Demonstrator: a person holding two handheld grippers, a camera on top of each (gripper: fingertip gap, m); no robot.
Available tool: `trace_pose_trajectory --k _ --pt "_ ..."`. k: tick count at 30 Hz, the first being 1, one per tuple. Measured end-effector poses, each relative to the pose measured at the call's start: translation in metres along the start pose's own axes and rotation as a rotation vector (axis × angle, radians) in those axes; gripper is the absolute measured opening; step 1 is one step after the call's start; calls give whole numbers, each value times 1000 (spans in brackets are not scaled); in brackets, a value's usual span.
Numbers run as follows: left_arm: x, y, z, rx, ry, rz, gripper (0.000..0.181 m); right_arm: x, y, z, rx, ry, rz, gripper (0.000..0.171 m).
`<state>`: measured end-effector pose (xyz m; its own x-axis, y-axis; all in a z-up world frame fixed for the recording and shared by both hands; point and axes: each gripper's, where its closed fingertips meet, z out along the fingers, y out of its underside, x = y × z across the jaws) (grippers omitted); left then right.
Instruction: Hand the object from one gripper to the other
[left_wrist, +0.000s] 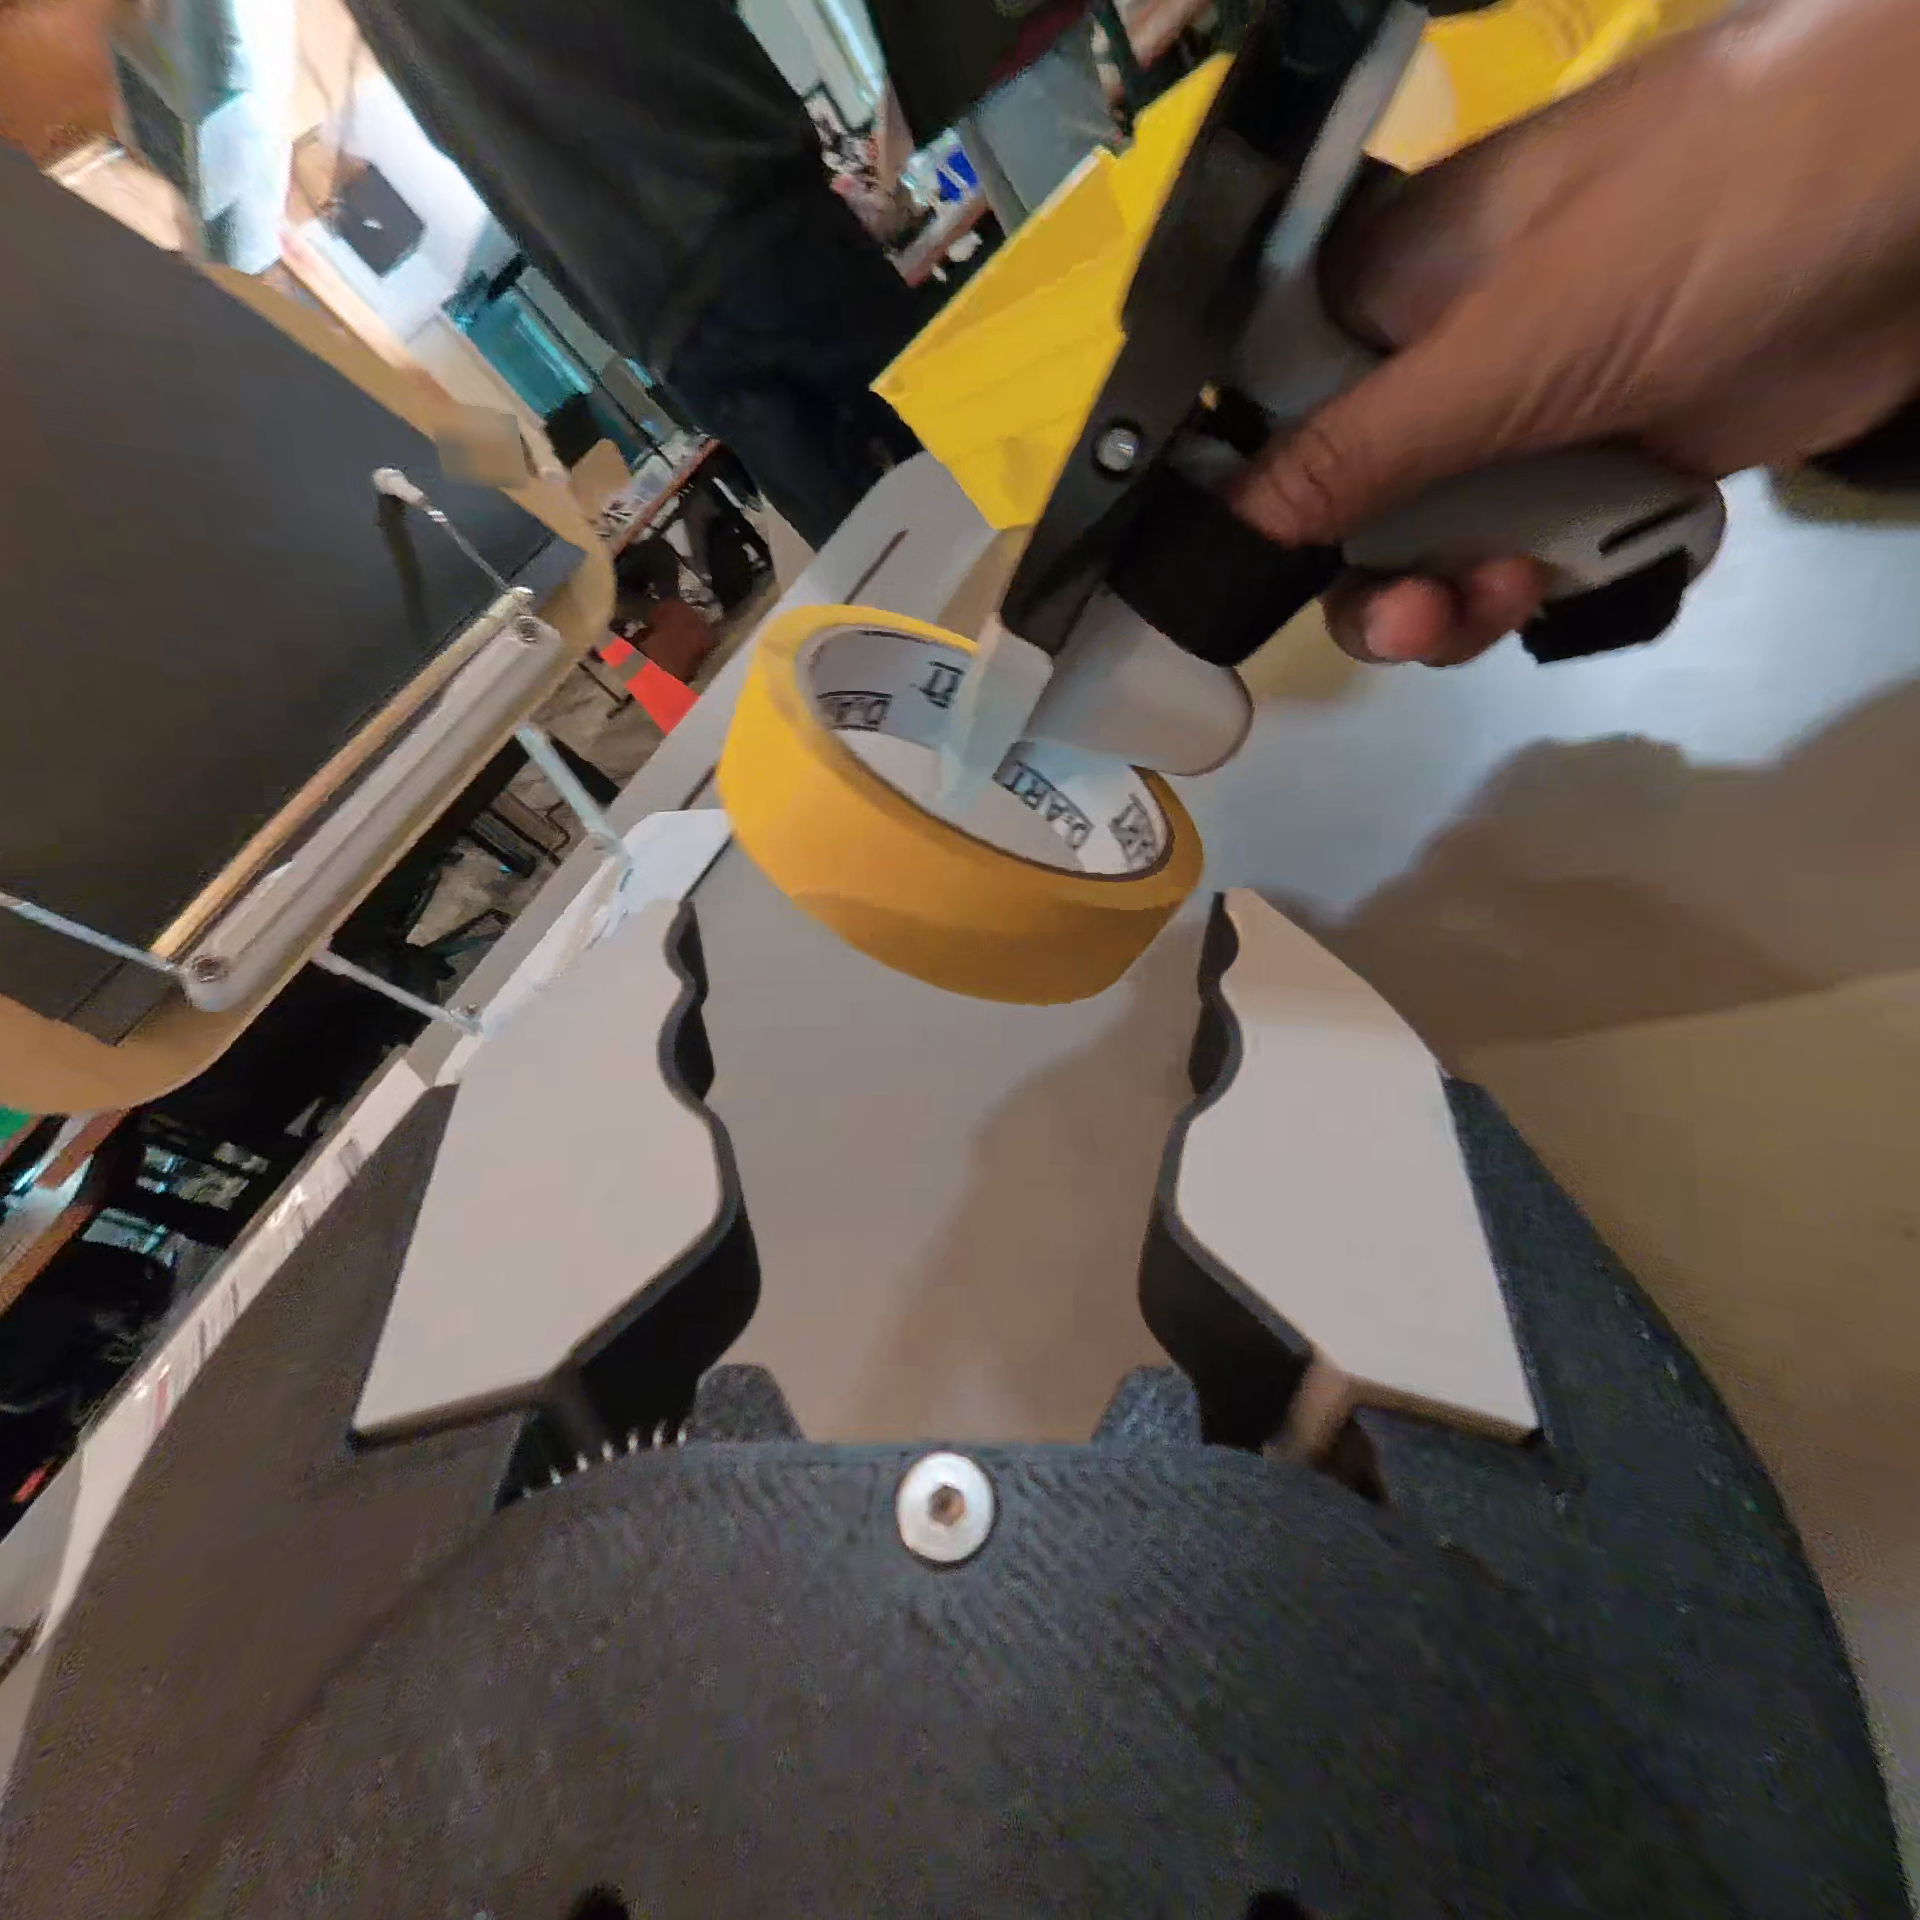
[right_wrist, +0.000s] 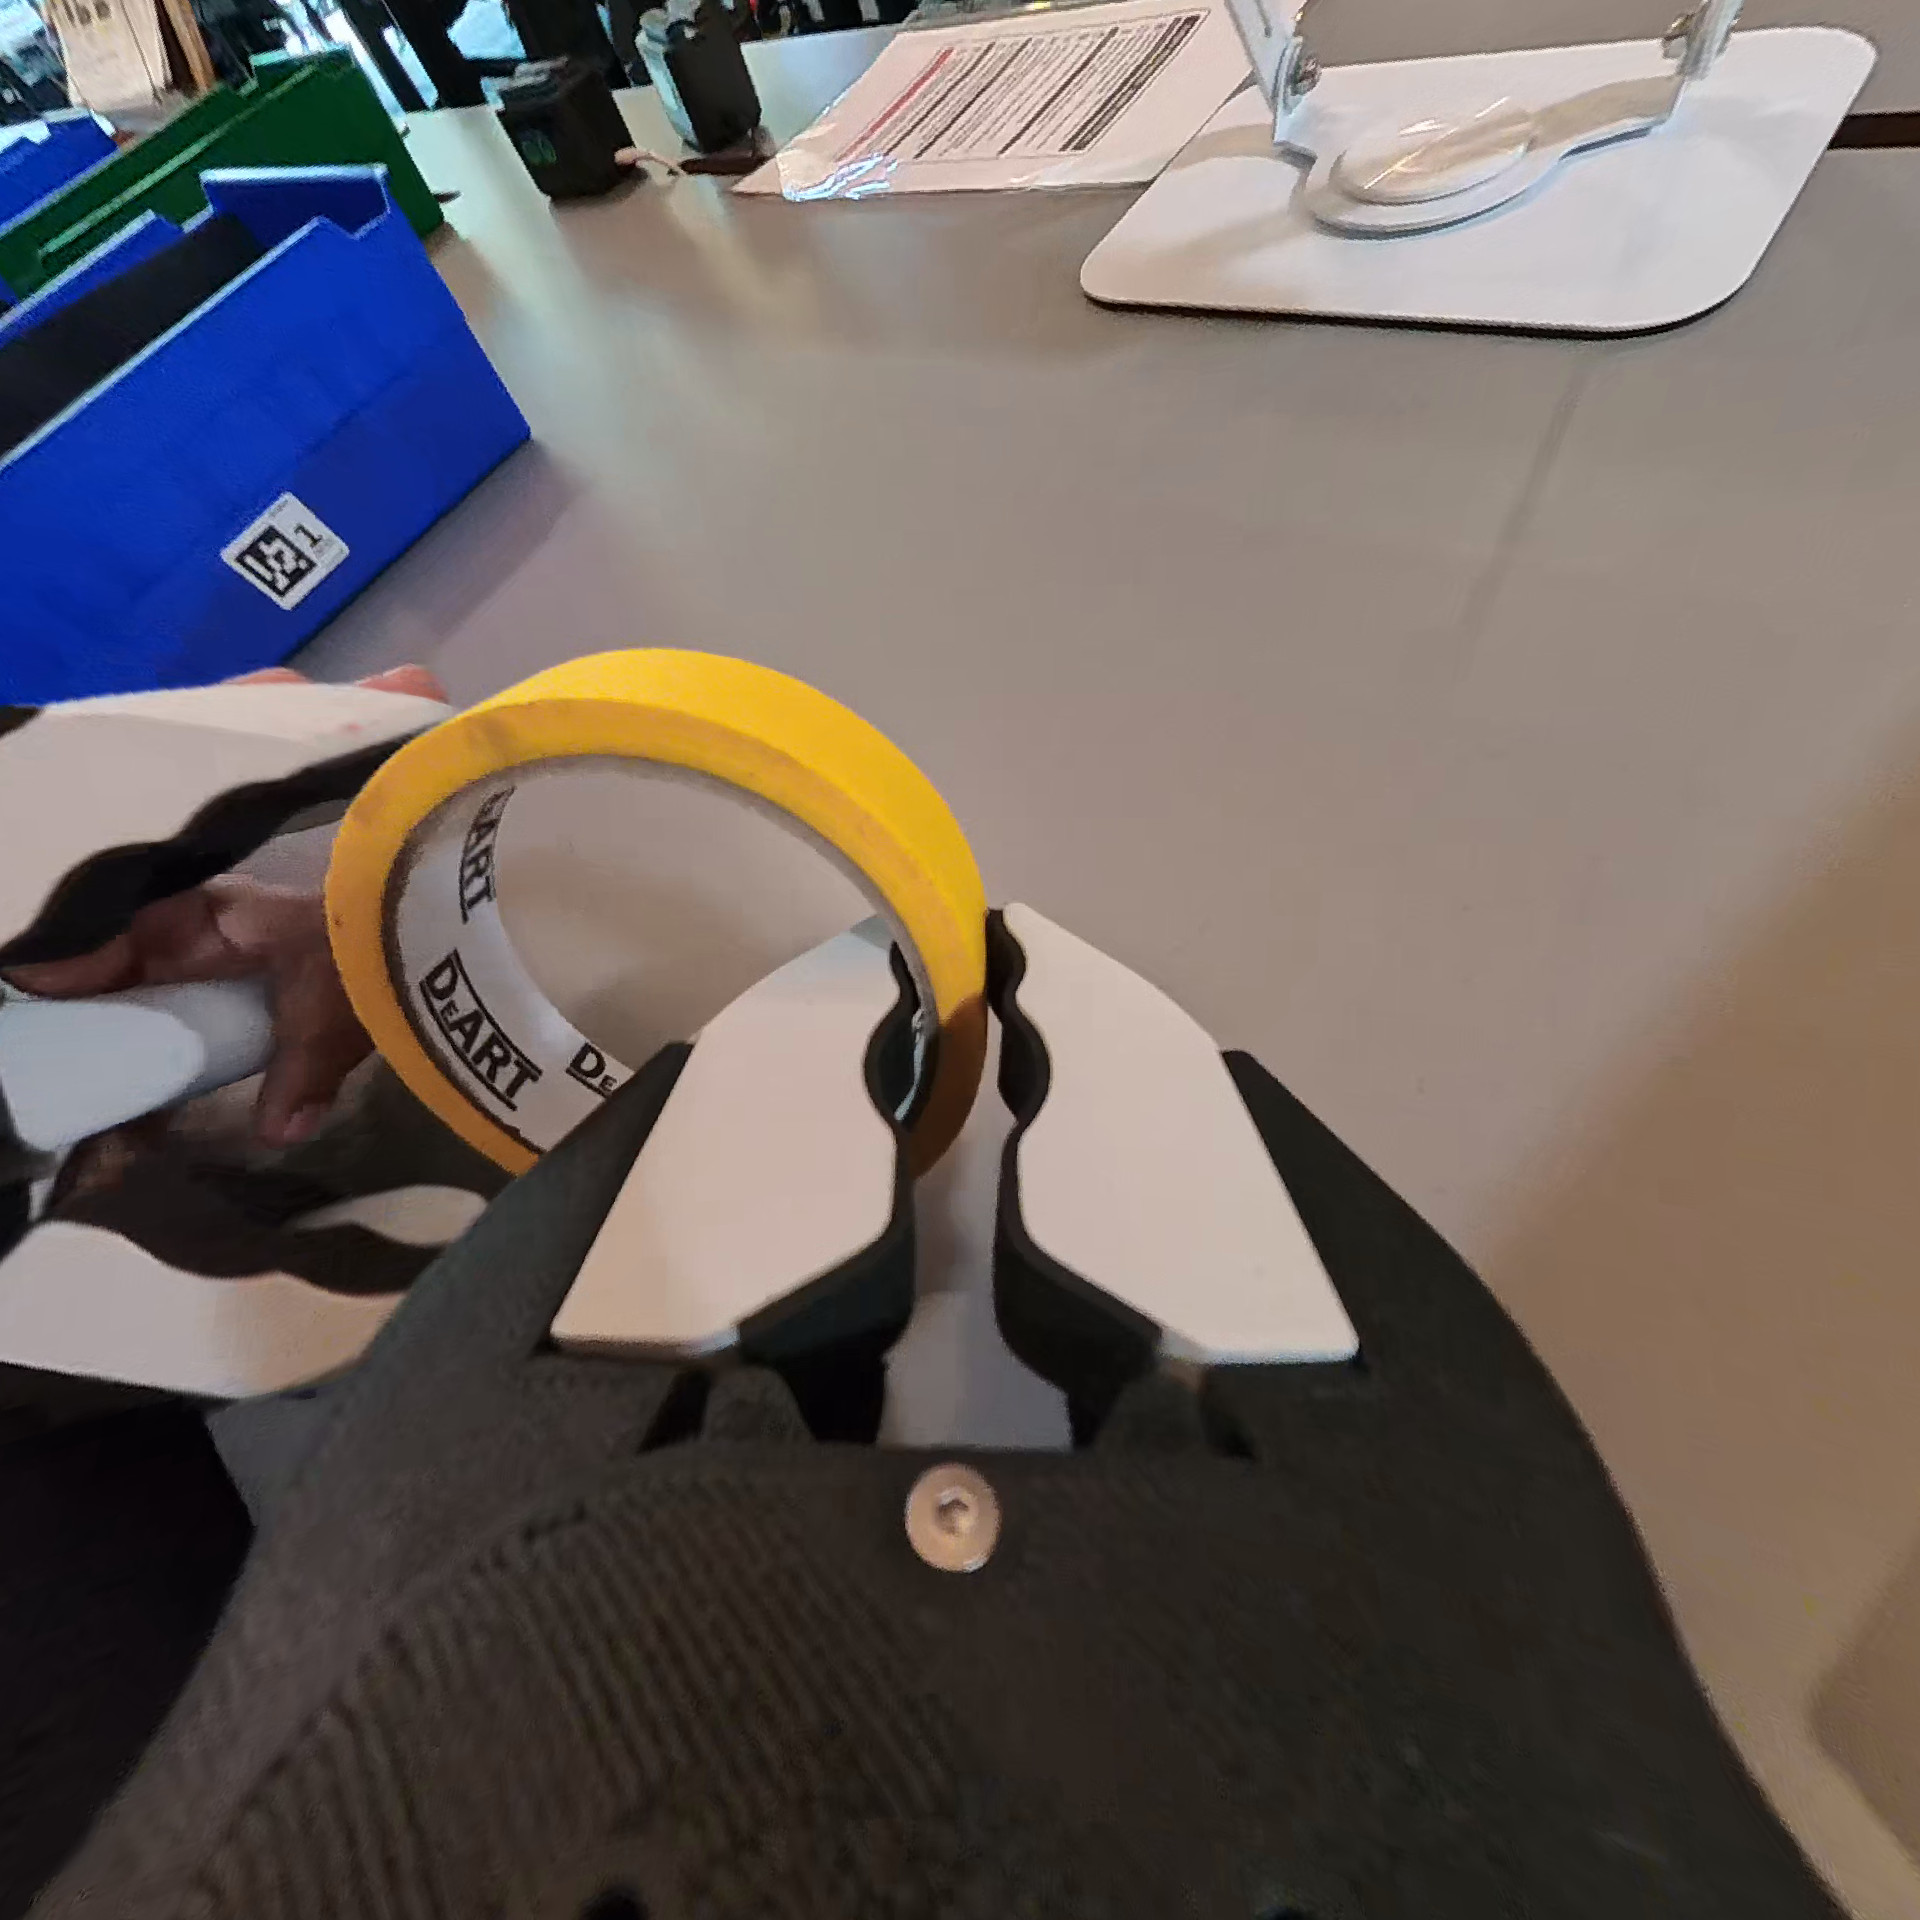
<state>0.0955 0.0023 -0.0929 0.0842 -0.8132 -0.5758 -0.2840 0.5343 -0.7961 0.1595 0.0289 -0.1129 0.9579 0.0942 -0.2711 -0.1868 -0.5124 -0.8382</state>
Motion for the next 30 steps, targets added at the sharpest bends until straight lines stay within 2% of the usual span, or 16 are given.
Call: trace_pose_trajectory --k 6,10,16,20,27,30 --pt "21 12 7 -66 75 113 126 -7 13 3 -92 -51 18 12" --pt "19 8 6 -45 61 134 135 -15 30 6 -190 -111 74 12" --pt "24 14 7 -66 88 167 134 -36 43 8 -270 -193 58 12" --pt "27 12 5 -48 83 230 115 -41 45 8 -278 -210 48 12" --pt "26 13 5 -61 79 244 114 -41 44 9 -263 -213 47 12" --pt "25 13 5 -65 84 218 114 -48 34 6 -197 -281 70 31"
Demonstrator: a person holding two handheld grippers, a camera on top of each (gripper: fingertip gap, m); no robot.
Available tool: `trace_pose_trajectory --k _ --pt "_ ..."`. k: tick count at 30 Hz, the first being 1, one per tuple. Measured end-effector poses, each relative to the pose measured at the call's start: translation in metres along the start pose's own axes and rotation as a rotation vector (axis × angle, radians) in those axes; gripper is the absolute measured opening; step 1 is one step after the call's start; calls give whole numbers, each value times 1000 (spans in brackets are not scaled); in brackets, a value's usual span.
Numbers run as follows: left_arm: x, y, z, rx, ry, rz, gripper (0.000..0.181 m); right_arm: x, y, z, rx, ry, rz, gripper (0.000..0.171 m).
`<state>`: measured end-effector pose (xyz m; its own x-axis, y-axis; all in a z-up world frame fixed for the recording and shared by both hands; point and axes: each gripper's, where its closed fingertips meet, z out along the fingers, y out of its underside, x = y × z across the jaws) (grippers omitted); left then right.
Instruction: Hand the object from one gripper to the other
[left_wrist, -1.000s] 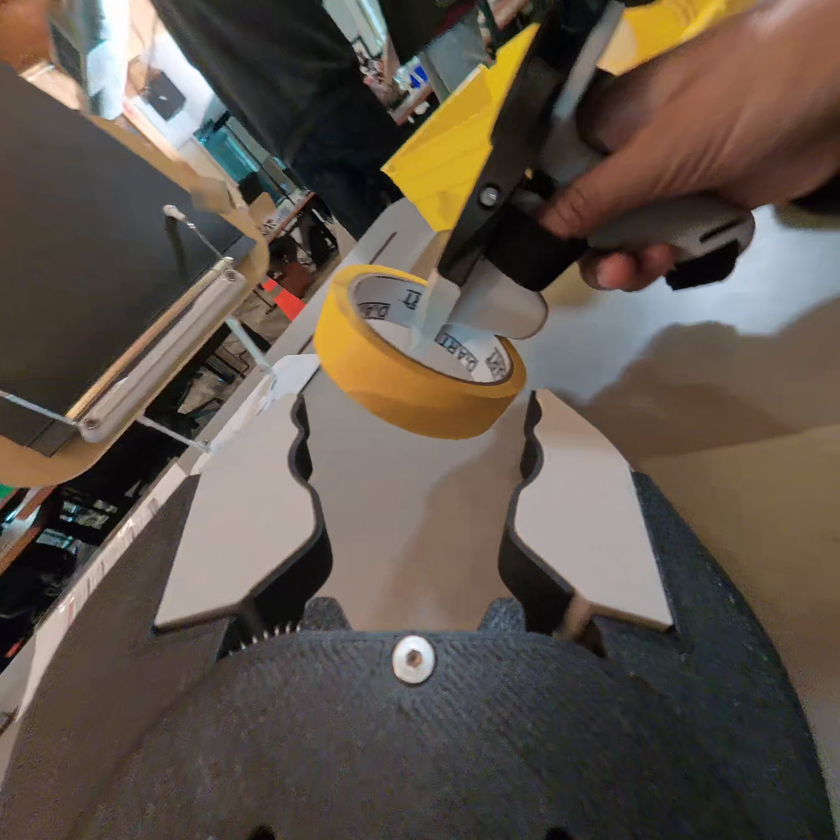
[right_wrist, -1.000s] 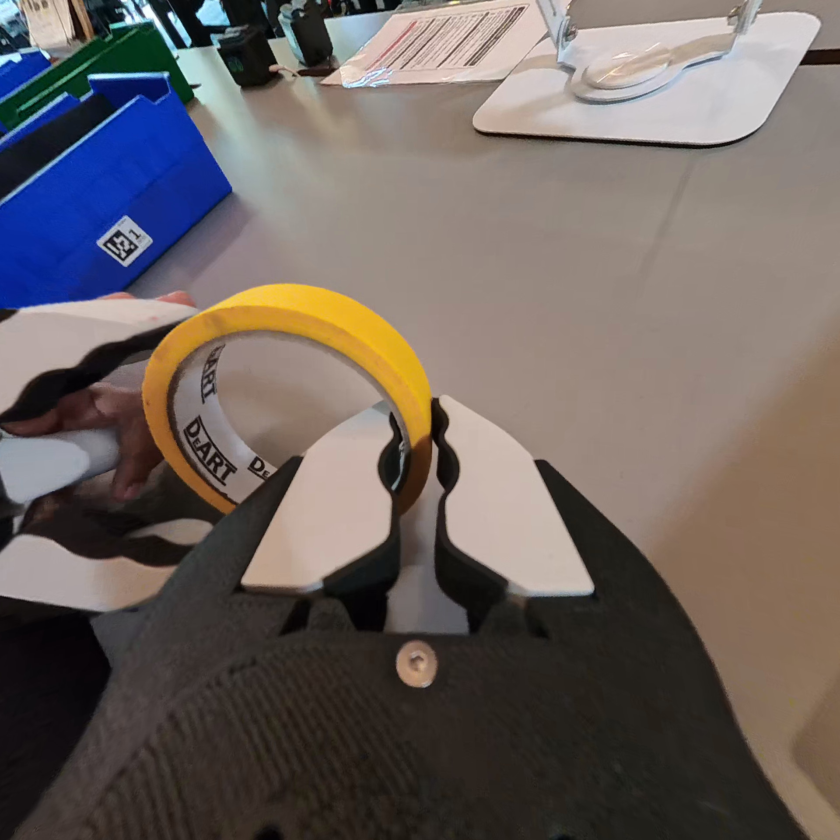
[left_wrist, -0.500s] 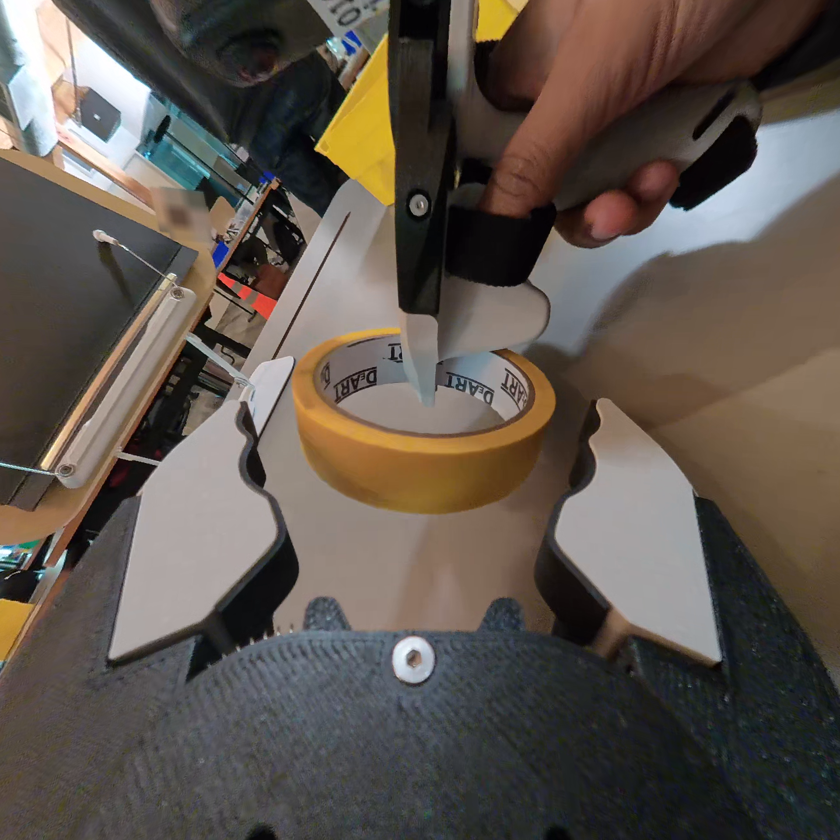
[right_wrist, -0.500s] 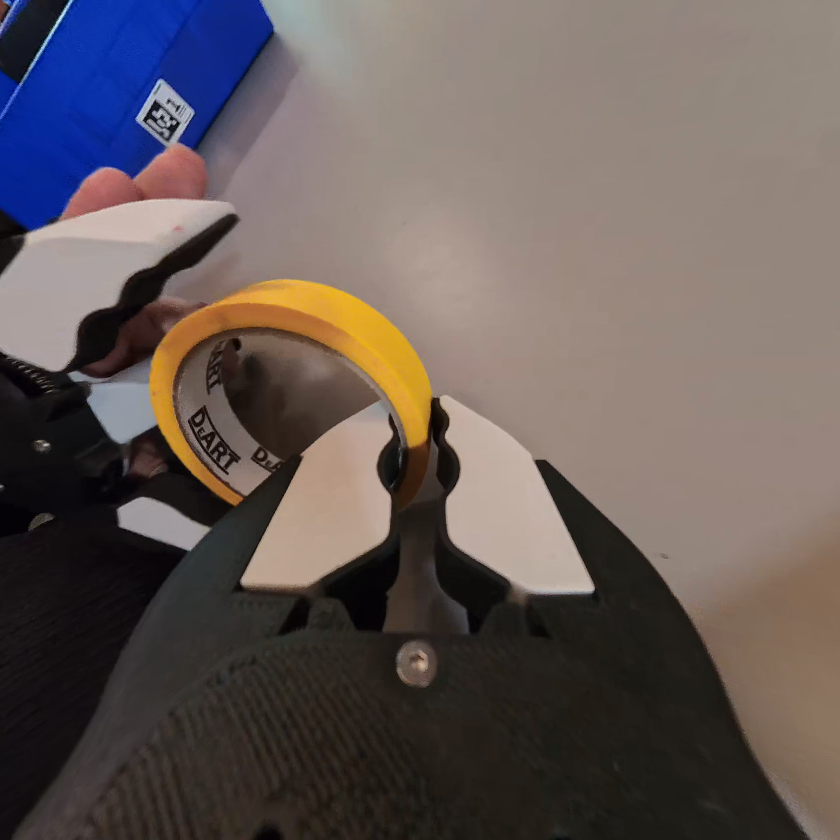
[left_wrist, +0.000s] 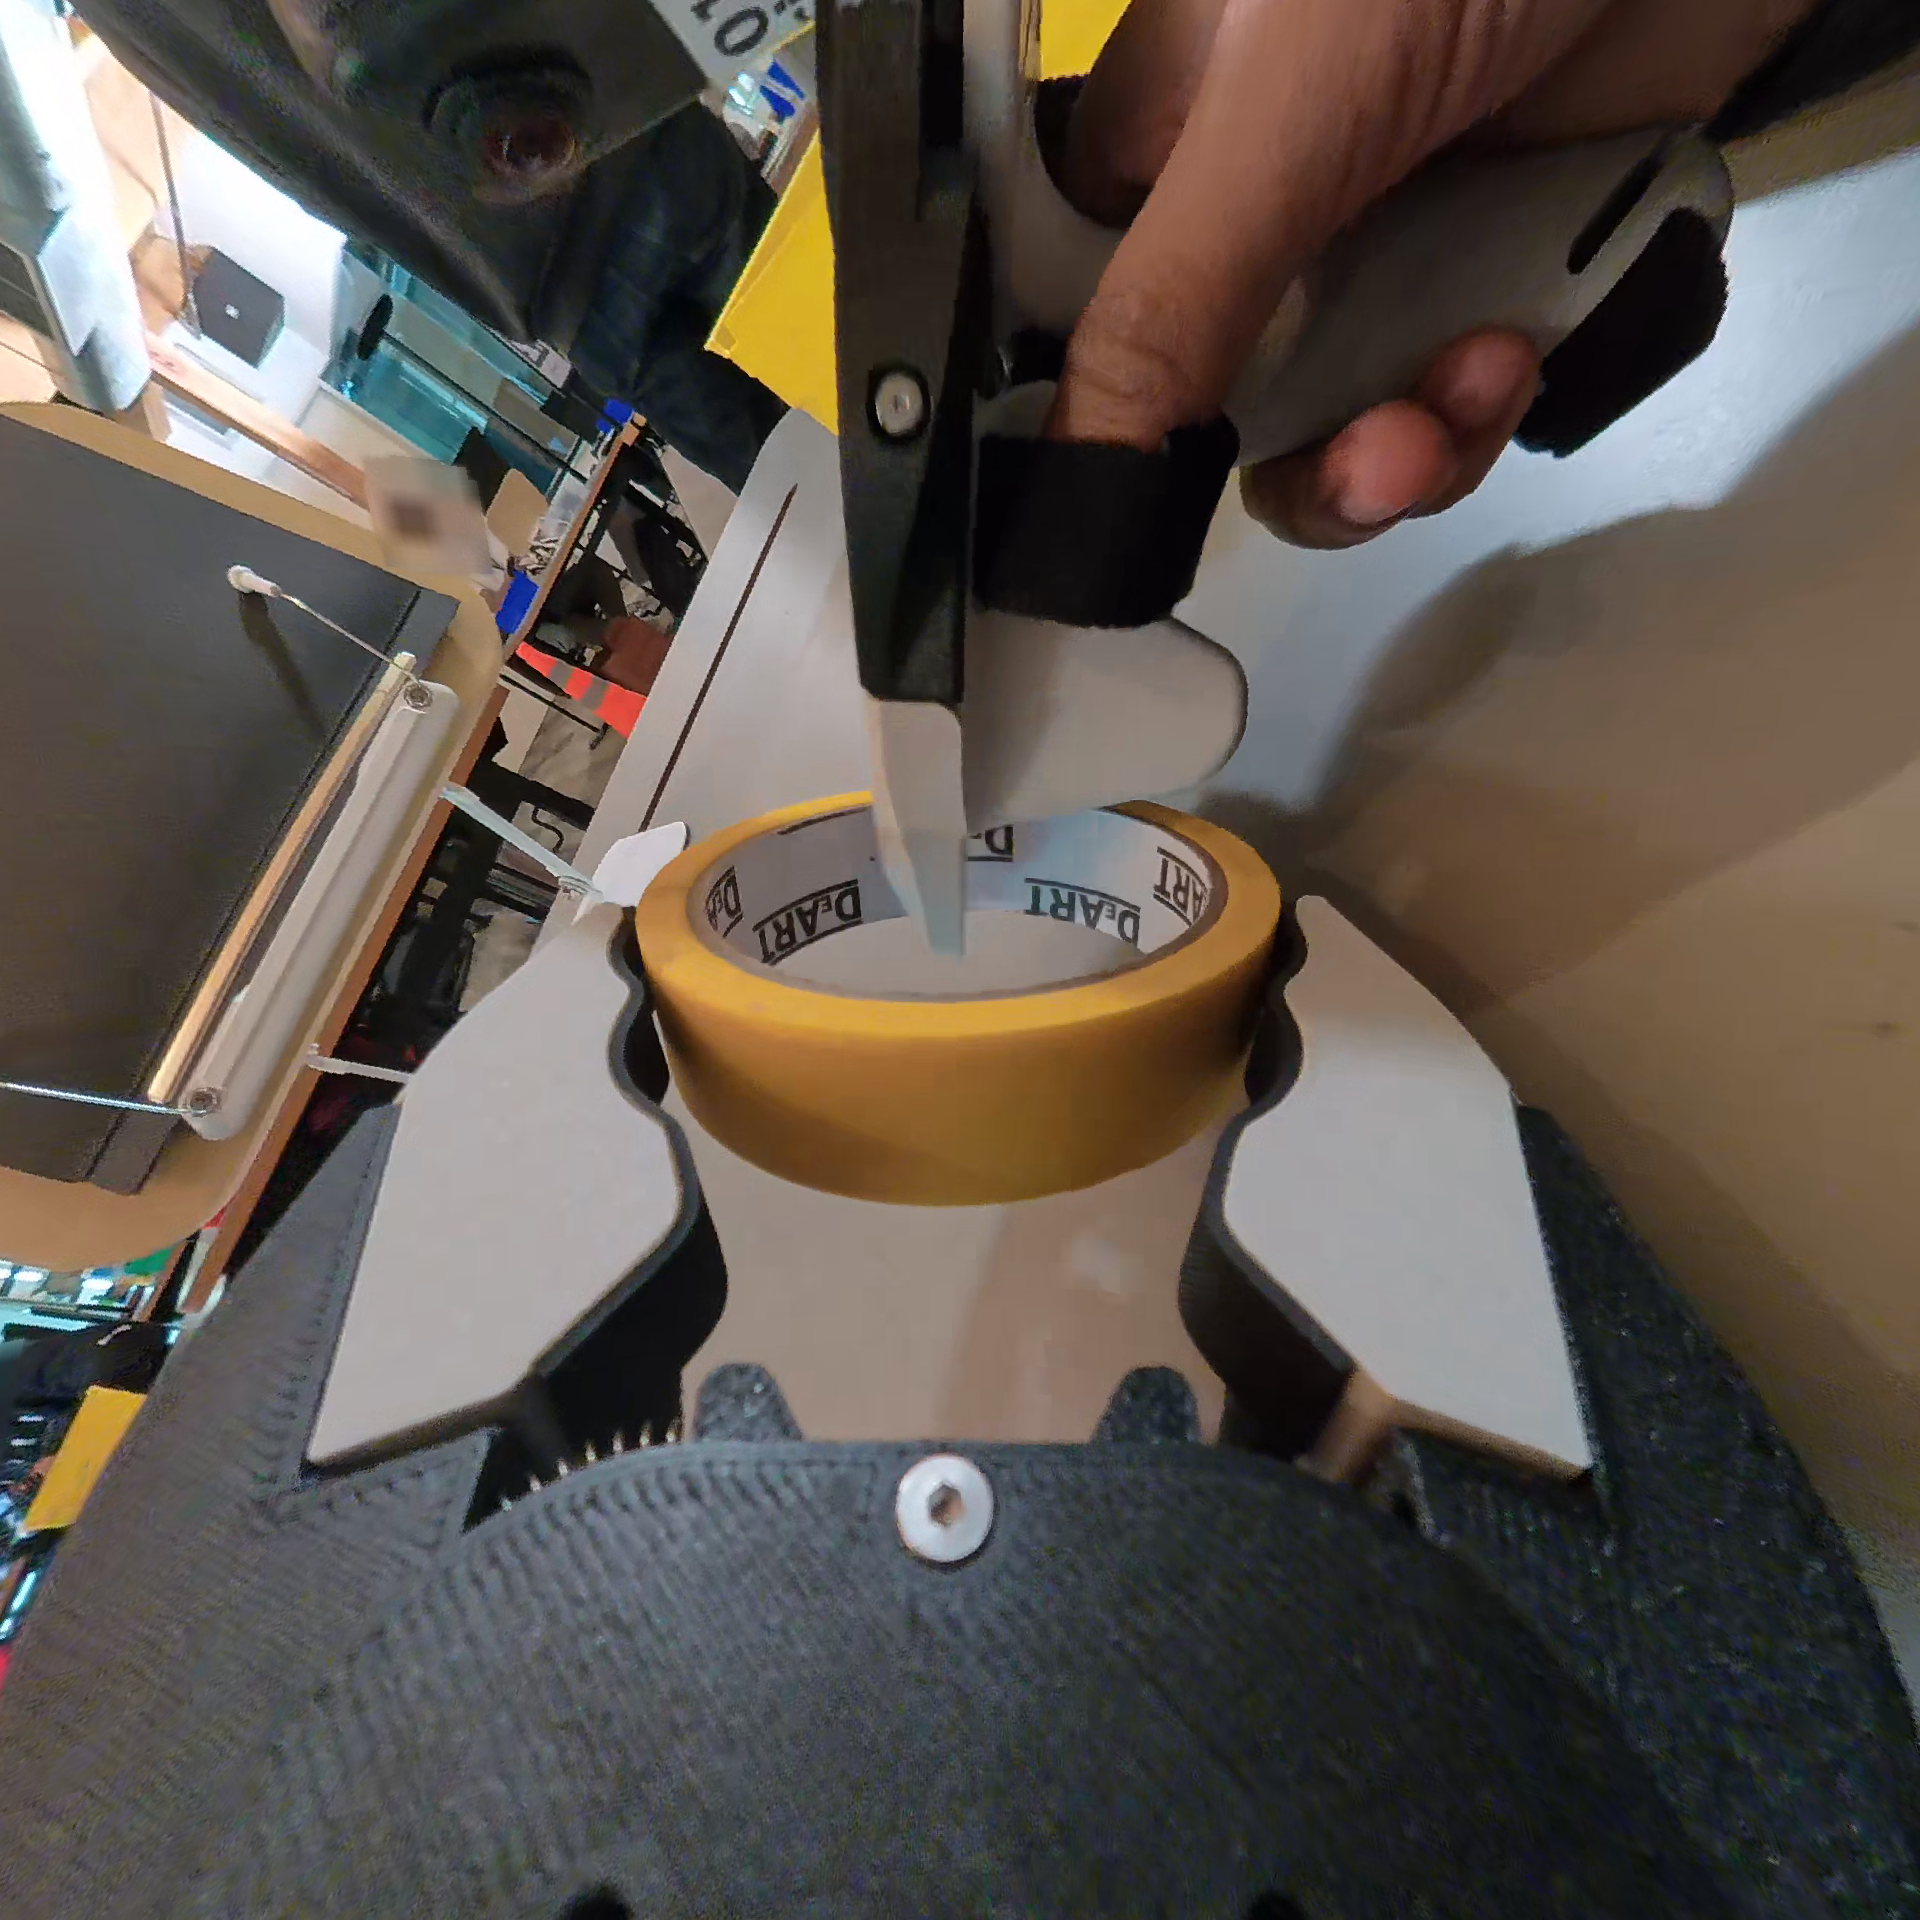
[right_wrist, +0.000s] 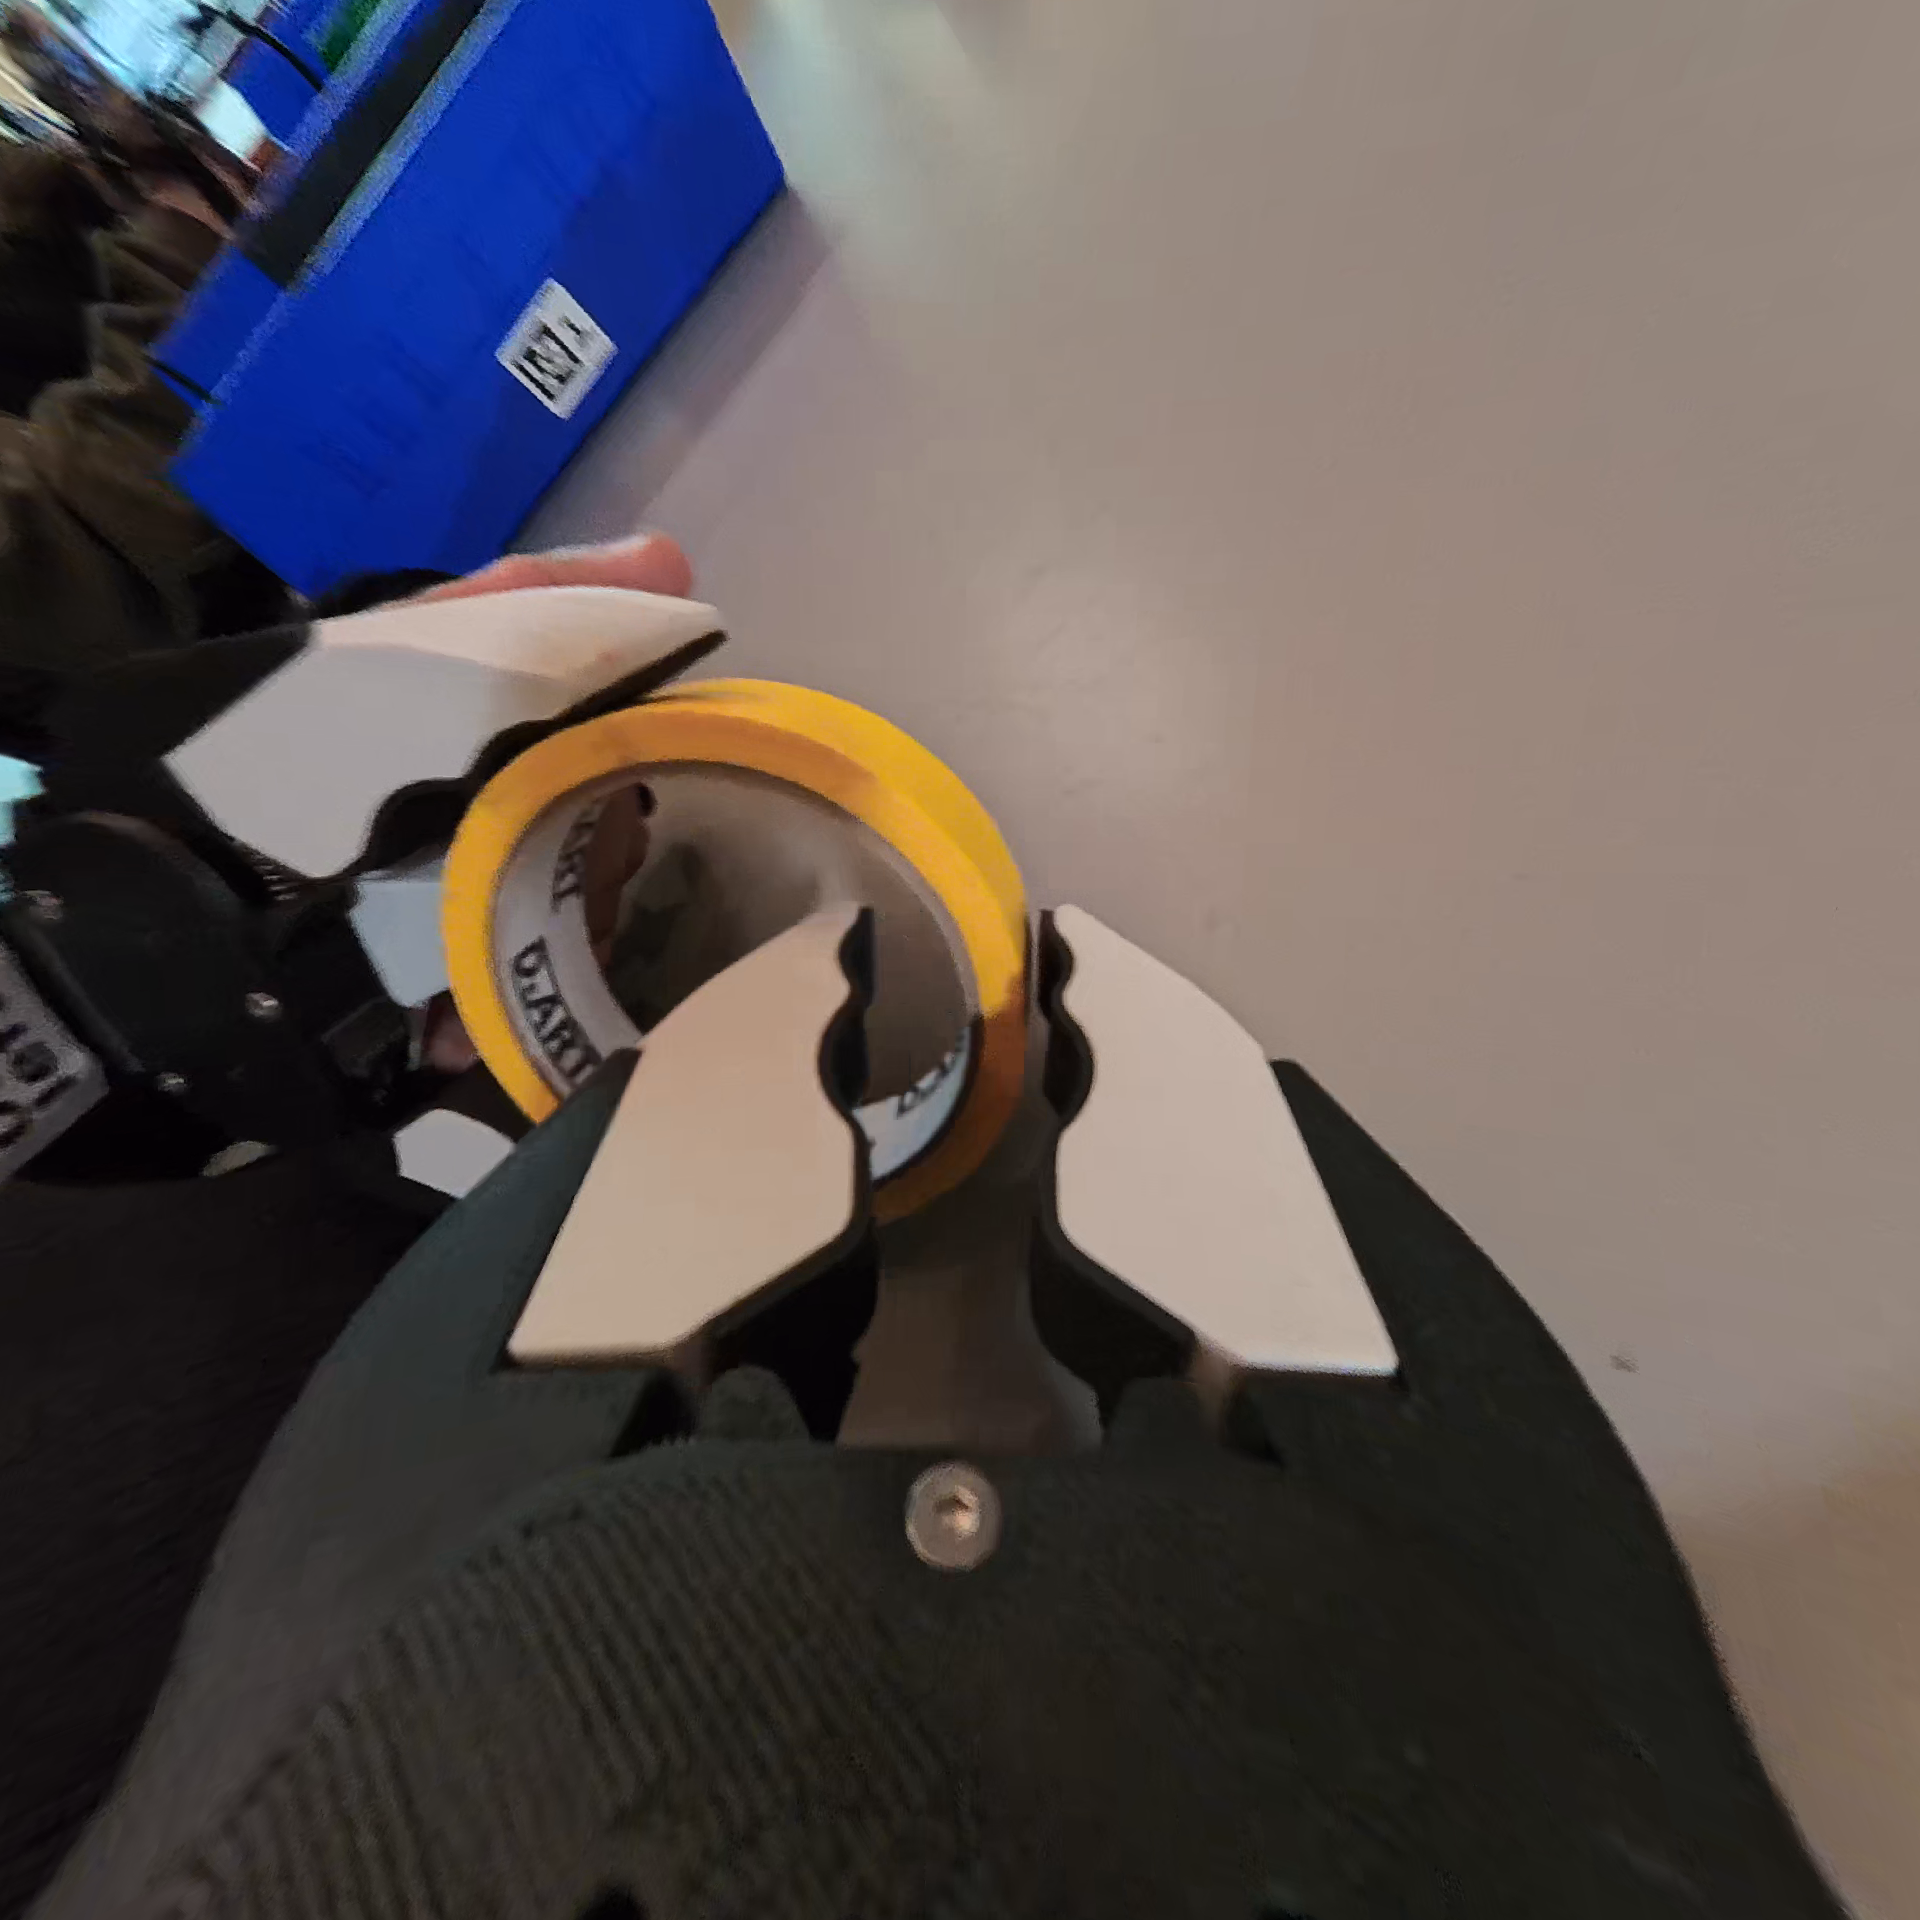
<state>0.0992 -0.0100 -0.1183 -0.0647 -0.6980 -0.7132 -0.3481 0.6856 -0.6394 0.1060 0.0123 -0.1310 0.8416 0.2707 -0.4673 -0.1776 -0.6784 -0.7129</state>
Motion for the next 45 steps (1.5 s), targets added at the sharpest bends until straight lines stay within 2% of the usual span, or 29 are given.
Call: trace_pose_trajectory --k 3,9,14,22,27,31,34,38,42,44,45 --pt "-4 0 -1 3 -8 -37 113 -8 -13 -6 89 -75 12 46" --pt "-24 -2 -5 50 -20 -251 113 -12 -46 -29 298 -119 -10 50" --pt "-43 -3 -12 126 4 -543 112 -14 -69 -56 475 -109 -57 46" --pt "-76 -1 -25 334 122 -1125 112 -21 -79 -71 580 -103 -154 46" --pt "-83 -5 -32 477 298 -1446 112 -31 -74 -63 540 -34 -325 47" --pt "-81 -11 -35 541 446 -1599 113 -47 -67 -55 507 2 -534 52" --pt "-74 -19 -38 570 635 -1709 112 -60 -61 -50 494 9 -661 58" --pt "-62 -28 -41 574 896 -1878 112 -68 -54 -43 464 4 -732 60" --pt "-53 -33 -41 535 1013 -1919 113 -70 -50 -41 445 -16 -743 52" --pt "-50 -34 -41 521 1030 -1918 113 -74 -49 -42 446 -38 -747 35" --pt "-50 -35 -42 523 1038 -1921 113 -75 -49 -43 448 -39 -754 34"
